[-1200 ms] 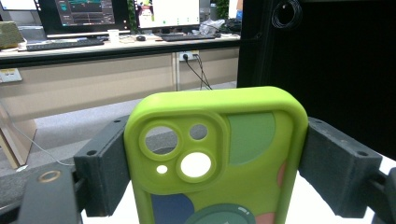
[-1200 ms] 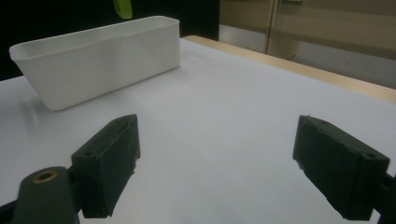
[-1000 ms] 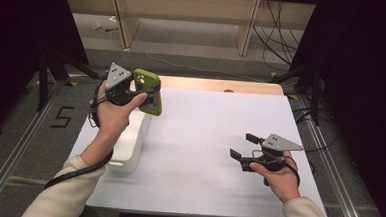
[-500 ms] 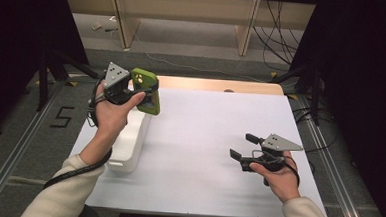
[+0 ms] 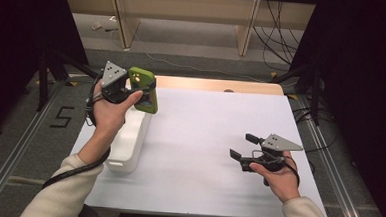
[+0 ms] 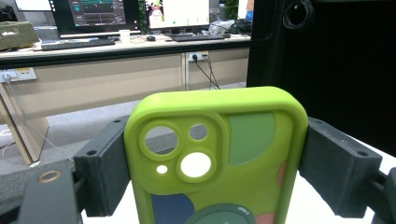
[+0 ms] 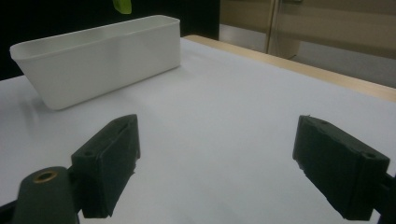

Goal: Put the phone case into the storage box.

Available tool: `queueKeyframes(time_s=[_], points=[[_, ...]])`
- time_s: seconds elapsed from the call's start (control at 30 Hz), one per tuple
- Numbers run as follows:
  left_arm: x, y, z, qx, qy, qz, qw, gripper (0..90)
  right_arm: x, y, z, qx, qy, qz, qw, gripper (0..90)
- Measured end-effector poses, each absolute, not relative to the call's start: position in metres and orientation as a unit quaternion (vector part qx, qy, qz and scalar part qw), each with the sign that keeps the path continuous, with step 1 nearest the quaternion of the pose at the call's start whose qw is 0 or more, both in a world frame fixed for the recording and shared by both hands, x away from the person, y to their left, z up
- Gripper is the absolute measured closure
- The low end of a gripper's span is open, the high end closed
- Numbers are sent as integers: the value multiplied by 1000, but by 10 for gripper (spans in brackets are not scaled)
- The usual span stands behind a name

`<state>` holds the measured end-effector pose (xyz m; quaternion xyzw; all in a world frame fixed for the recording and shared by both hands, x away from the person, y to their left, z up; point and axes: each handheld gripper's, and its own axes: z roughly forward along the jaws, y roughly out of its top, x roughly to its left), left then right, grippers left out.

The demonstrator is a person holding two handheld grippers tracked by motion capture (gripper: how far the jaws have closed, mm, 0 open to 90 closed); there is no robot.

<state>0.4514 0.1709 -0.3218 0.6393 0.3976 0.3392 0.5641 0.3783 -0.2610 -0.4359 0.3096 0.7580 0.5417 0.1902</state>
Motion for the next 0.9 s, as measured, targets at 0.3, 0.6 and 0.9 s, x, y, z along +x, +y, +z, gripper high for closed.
queueKeyframes(time_s=[0.3, 0.6, 0.9], points=[[452, 173, -322, 639, 400, 340, 562, 167, 378, -261, -436, 310, 758, 542, 190, 160], [454, 176, -323, 637, 405, 340, 561, 167, 378, -261, -436, 309, 758, 542, 190, 159], [455, 179, -322, 635, 408, 342, 560, 167, 378, -261, -436, 309, 758, 542, 190, 160]])
